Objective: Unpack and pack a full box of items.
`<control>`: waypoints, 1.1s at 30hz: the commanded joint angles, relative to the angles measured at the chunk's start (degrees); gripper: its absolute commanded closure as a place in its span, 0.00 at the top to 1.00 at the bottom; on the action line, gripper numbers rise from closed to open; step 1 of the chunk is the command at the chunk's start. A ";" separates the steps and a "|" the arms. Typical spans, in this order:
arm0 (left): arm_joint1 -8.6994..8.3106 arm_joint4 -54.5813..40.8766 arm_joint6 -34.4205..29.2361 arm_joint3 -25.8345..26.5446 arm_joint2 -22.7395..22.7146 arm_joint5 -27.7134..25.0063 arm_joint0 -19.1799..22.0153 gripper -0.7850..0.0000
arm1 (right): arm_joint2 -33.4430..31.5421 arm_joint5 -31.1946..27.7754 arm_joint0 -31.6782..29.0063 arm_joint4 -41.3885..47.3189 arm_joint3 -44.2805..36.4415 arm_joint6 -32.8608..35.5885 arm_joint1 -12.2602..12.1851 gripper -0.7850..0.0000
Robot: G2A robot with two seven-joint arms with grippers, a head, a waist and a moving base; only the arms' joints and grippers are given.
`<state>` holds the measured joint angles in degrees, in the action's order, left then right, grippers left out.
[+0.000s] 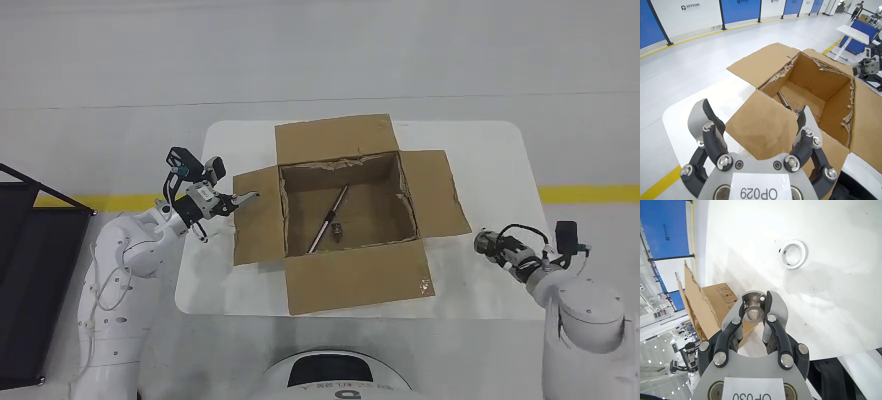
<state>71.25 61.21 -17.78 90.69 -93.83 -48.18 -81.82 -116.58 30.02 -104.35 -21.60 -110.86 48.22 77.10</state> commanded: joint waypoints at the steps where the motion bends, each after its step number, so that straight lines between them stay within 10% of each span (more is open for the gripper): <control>1: 0.00 0.00 0.00 0.00 0.00 0.00 0.00 1.00 | -0.03 1.35 0.70 -1.57 0.74 0.73 -0.34 0.00; 33: 0.00 0.00 0.00 0.00 0.00 0.00 0.00 1.00 | 5.12 17.62 13.01 -20.76 15.79 8.42 -4.92 0.00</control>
<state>71.25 61.21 -17.78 90.69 -93.83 -48.18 -81.82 -111.66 47.53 -91.63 -42.03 -95.37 56.53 72.29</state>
